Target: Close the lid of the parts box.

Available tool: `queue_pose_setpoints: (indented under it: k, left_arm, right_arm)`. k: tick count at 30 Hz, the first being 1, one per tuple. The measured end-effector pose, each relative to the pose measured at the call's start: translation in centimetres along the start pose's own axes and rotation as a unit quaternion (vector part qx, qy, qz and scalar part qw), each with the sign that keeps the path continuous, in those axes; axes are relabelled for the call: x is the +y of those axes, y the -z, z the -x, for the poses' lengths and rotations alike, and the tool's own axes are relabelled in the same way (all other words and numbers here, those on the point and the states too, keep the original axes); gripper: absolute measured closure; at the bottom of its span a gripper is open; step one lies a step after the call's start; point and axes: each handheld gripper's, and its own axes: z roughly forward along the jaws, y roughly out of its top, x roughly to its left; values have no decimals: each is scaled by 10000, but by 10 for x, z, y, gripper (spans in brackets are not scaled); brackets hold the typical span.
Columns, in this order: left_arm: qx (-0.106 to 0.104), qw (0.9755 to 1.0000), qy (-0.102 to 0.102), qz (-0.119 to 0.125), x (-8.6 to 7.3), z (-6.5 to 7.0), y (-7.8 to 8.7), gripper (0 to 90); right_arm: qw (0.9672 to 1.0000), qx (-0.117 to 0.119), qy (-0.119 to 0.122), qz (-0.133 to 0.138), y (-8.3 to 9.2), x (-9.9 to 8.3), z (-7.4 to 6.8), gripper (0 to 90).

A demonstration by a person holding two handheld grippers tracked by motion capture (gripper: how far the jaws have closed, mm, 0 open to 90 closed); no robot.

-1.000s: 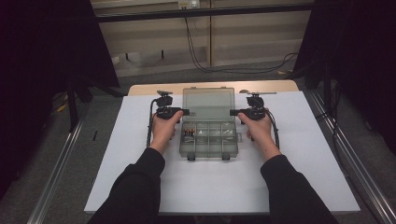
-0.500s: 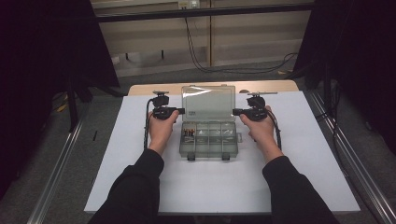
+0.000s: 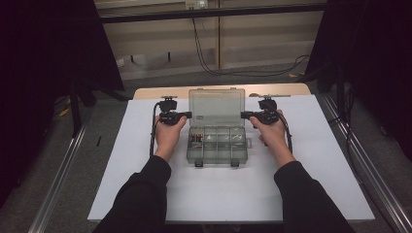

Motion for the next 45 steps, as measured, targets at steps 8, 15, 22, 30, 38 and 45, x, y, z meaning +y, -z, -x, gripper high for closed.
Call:
queue_pose_setpoints:
  k: [8, 15, 22, 30, 38, 45]
  left_arm:
    - [65, 10000, -38, 19, 0, 2, 1, 864]
    - [45, 9999, -101, 41, -2, 1, 2, 864]
    - [87, 9999, -64, 77, -2, 3, 2, 862]
    - [-228, 9995, 158, 160, -3, -5, 7, 775]
    - [-593, 9921, 953, 557, 7, -18, 26, 822]
    - [-253, 9961, 781, 314, 20, -13, 11, 900]
  right_arm:
    - [9993, -311, -67, 178, 0, 27, -6, 741]
    - [9986, -517, -134, 12, -7, 37, -7, 792]
    - [9990, -425, -121, 44, -1, 36, -6, 858]
    - [9986, -467, 35, 244, 5, 30, -11, 862]
    - [9979, -482, 181, 391, 9, 26, -14, 862]
    - [9976, -424, 333, 441, 15, 23, -15, 861]
